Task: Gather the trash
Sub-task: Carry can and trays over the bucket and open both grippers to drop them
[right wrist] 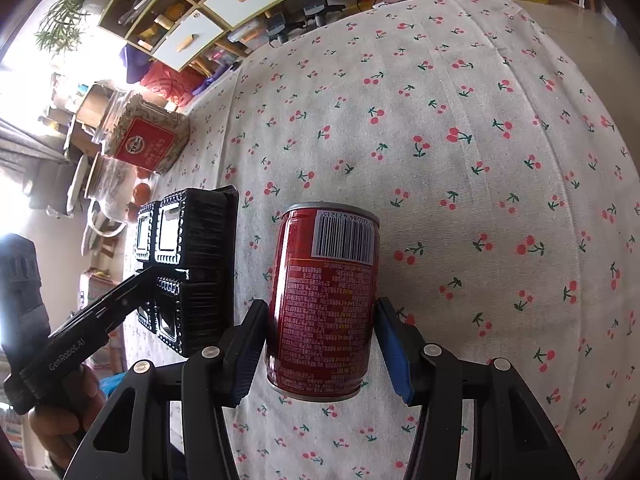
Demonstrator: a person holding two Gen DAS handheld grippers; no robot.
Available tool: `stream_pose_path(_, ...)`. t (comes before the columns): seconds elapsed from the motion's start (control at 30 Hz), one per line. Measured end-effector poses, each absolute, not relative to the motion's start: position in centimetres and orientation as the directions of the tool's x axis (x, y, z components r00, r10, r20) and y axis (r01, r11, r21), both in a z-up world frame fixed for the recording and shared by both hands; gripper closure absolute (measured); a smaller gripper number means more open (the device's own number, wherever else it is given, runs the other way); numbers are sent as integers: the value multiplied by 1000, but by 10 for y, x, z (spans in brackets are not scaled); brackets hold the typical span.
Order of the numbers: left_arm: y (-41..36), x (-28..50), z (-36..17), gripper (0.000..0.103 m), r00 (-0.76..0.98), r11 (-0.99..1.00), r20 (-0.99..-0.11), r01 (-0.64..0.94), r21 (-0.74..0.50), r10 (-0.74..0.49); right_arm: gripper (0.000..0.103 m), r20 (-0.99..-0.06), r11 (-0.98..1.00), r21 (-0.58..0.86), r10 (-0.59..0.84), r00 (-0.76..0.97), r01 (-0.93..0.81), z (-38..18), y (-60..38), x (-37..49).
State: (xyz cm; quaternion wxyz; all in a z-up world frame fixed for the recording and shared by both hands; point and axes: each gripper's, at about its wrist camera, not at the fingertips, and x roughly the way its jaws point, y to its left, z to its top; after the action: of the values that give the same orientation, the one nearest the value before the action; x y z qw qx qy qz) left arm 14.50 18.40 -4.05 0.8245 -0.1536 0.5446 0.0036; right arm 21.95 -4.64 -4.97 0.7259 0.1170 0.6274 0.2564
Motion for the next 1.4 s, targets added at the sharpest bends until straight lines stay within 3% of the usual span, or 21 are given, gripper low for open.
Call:
stream_pose_path(0.83,79,166,-22,53,440,954,-853,23,-300,-279,48,-749,808,584,573,333,-75,40,-207,229)
stream_pose_path(1.4,-80,177,-32,53,371,918,-848,267,-293,-379,48,-697,769,637,547,464,50,64,-319,223)
